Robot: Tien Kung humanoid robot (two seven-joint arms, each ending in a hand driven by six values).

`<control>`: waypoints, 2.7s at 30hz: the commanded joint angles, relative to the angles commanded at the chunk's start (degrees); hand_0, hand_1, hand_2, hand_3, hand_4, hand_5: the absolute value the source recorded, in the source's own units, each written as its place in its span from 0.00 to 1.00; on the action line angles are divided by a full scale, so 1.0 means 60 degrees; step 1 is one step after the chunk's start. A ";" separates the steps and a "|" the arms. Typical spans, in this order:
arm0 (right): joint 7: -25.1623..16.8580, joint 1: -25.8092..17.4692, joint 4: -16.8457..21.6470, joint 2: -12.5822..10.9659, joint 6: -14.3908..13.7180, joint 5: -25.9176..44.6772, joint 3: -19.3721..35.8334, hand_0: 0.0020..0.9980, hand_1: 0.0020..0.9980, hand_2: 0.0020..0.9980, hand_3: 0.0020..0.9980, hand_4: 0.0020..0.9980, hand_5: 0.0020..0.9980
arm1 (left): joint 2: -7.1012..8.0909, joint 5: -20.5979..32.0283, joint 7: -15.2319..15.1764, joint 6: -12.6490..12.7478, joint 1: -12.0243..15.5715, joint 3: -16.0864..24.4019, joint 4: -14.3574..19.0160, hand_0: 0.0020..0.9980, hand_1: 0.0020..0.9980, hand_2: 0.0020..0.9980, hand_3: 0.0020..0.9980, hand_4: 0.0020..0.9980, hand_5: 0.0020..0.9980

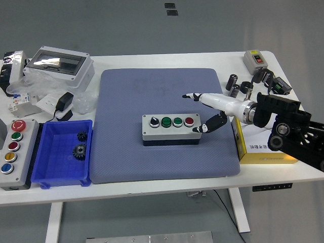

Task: Pick up the button,place it on the desk,press the button,press the button

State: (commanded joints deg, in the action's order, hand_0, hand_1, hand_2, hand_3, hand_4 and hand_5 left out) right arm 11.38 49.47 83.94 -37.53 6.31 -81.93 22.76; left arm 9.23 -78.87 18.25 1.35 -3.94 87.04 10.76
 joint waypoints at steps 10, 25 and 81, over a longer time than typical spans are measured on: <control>0.2414 0.1640 0.0600 -0.0158 0.2697 0.1432 -0.0807 1.00 0.99 1.00 1.00 0.85 0.13 | 0.0061 0.0039 0.0006 0.0001 0.0004 -0.0019 0.0000 0.67 0.63 0.55 0.60 0.60 0.17; 0.3223 0.1958 0.0319 0.0252 0.4139 0.1856 -0.0805 0.00 0.12 0.27 1.00 0.30 0.09 | 0.0082 -0.0014 0.0061 -0.0003 0.0002 0.0024 0.0027 0.67 0.63 0.55 0.59 0.60 0.17; -0.0927 -0.4239 -0.0825 0.3630 -0.1057 -0.2825 0.6084 0.00 0.10 0.31 0.96 0.58 0.11 | -0.0328 -0.0176 -0.0105 -0.0047 0.0191 0.0057 -0.0050 0.67 0.63 0.55 0.60 0.62 0.18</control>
State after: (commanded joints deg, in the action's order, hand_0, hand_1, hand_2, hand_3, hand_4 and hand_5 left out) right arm 5.82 24.04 78.99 -15.75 -0.04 -98.88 59.27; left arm 7.26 -79.93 17.62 1.07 -2.79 87.38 10.46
